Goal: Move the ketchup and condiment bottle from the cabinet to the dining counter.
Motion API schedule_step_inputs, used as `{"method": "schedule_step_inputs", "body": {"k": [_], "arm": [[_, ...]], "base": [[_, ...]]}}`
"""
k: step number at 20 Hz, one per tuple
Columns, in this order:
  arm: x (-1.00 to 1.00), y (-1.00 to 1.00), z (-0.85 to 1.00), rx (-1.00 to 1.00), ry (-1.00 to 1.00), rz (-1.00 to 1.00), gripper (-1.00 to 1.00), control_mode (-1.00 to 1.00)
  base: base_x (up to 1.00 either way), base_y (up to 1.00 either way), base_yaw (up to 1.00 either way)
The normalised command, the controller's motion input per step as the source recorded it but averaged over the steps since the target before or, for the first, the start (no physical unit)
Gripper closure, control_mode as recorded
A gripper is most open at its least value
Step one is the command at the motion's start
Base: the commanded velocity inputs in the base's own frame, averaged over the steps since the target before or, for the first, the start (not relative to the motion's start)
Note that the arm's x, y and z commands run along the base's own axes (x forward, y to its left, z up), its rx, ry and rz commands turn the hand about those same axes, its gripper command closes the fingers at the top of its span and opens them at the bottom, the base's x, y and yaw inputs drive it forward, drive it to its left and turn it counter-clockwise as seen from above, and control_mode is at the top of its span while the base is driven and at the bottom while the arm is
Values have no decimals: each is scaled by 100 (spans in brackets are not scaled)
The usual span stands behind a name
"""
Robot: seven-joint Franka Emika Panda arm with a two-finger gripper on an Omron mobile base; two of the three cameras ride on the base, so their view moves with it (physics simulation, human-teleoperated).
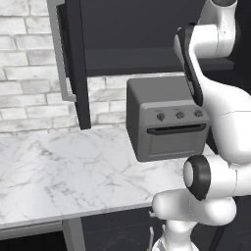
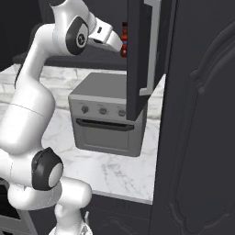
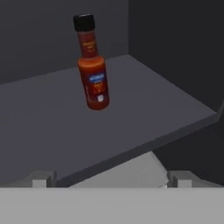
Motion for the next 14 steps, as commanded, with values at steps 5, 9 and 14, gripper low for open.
{"method": "schedule_step_inputs", "body": {"k": [5, 9, 14], "arm": [[36, -25, -15, 0, -2, -1, -100, -100], [40, -22, -18, 0, -4, 0, -100, -100], [41, -12, -9, 0, -9, 0, -100, -100]], "base": [[0, 0, 0], [0, 0, 0], [0, 0, 0]]}}
